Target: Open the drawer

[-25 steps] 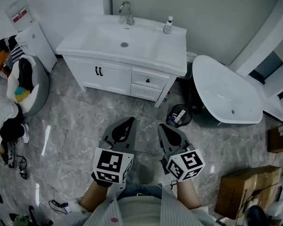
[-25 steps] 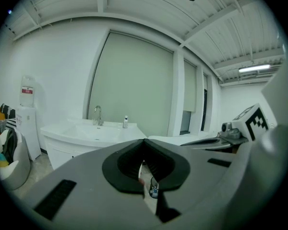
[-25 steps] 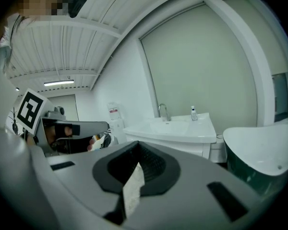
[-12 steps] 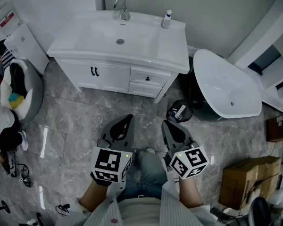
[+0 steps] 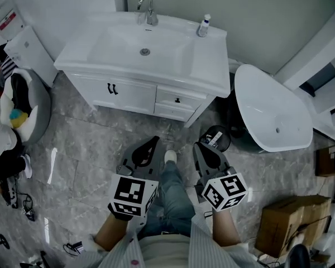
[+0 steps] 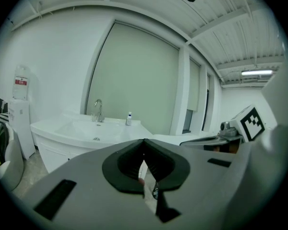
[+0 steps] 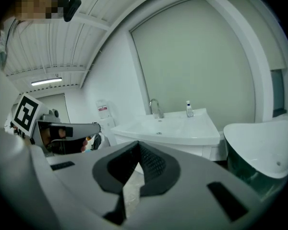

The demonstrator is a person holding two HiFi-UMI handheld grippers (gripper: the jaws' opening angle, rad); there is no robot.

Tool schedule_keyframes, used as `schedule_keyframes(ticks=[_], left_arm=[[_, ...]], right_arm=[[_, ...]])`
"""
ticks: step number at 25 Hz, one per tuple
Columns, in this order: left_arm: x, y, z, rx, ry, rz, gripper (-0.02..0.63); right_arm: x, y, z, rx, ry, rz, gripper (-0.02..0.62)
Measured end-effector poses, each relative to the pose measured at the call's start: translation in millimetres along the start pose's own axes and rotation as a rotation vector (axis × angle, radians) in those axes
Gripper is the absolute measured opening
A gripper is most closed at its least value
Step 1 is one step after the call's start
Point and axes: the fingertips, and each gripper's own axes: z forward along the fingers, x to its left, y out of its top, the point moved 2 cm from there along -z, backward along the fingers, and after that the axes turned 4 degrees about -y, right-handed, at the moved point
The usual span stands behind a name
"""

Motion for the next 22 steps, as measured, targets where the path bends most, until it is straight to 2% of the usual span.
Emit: schedule_keyframes(ticks=[10,22], left_arm=[[36.3,27.4,90.6,0.017,0.012,-0.005,0.015],[70.6,56.5,195.7,0.03,0.071,-0.032,0.015]], right_arm=[[-50.0,36.3,85.8,0.022,0.052,0.026,0.009],[-118.9,81.7,170.3,0.061,0.121,-0.007,0.009]])
